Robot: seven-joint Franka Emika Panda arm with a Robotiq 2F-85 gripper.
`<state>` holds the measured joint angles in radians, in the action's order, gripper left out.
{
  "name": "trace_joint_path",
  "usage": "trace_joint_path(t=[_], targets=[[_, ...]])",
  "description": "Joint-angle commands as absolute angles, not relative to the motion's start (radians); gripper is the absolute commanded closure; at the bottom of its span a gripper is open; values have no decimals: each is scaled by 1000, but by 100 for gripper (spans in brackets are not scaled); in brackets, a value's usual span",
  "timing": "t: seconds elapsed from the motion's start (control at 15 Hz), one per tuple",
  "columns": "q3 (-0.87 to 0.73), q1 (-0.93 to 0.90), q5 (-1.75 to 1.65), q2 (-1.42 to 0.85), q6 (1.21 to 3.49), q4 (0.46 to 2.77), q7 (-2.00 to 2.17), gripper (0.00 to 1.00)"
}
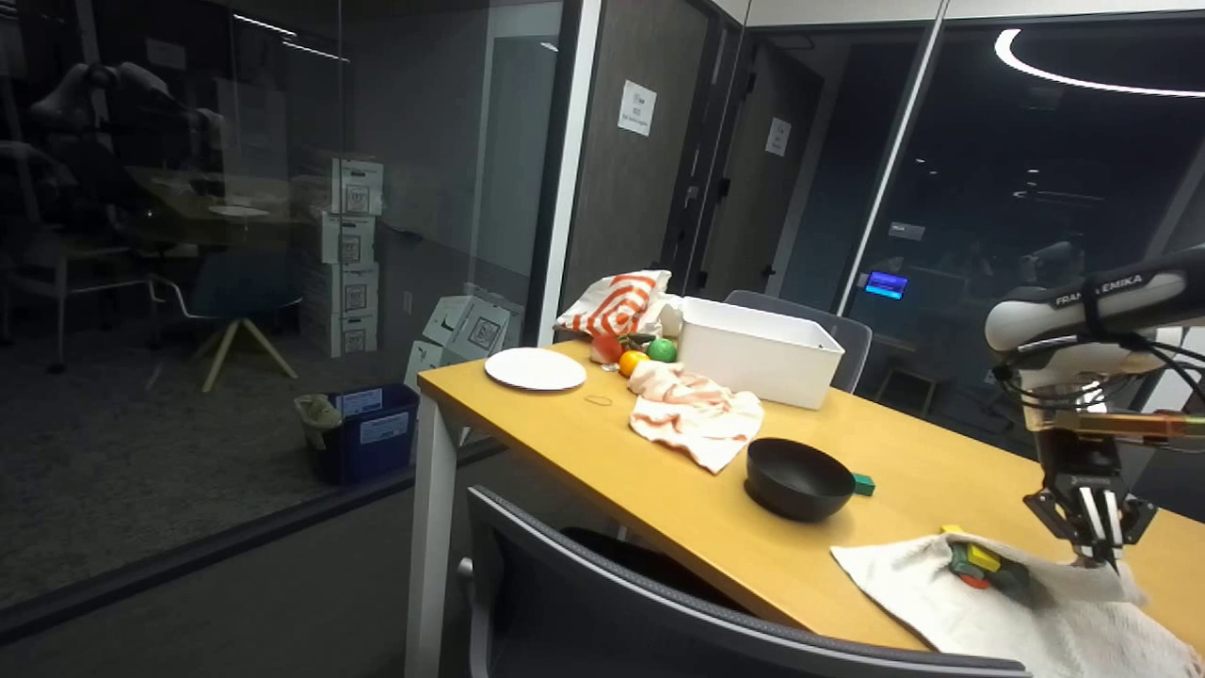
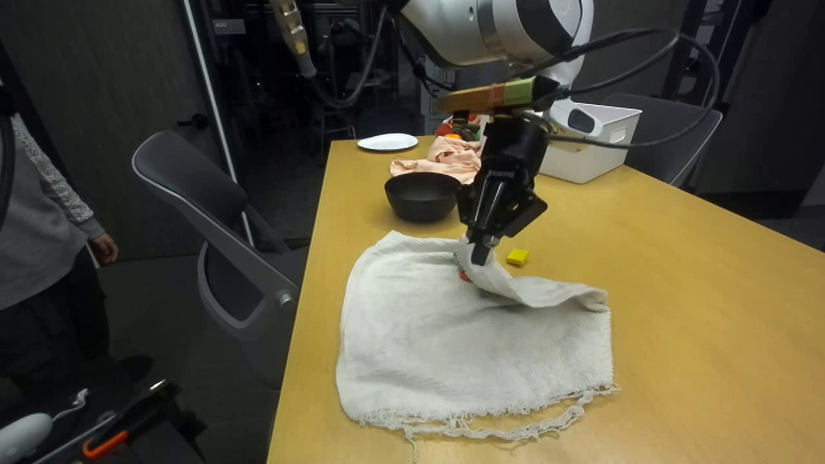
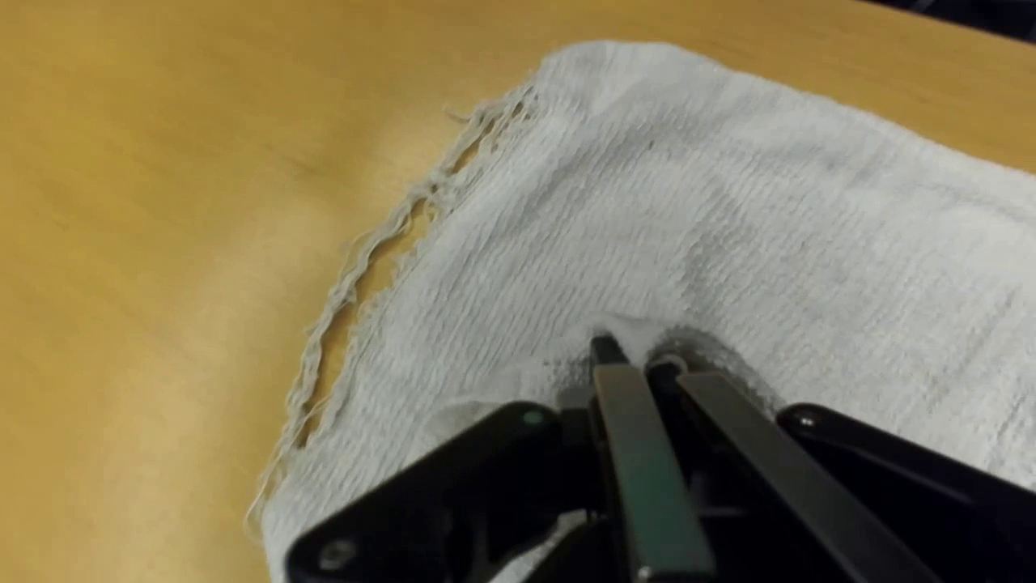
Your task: Pour the blocks from the bowl onto the towel and cover the blocks with the towel
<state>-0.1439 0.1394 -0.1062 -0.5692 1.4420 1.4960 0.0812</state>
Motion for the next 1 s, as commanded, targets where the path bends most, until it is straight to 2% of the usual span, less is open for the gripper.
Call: trace_joint_path(t=[0.0,0.27,0.33,0.53,0.93], targets=[[-137,178,11,-577,1324,1511,119,95],[-142,203,124,-613,1255,1485,163,96],[-144,205,145,-618,1268,1479,177,77],[-145,204,192,-616,1309,1477,201,59],[-145,132,91,-555,1506,1456,244,12]])
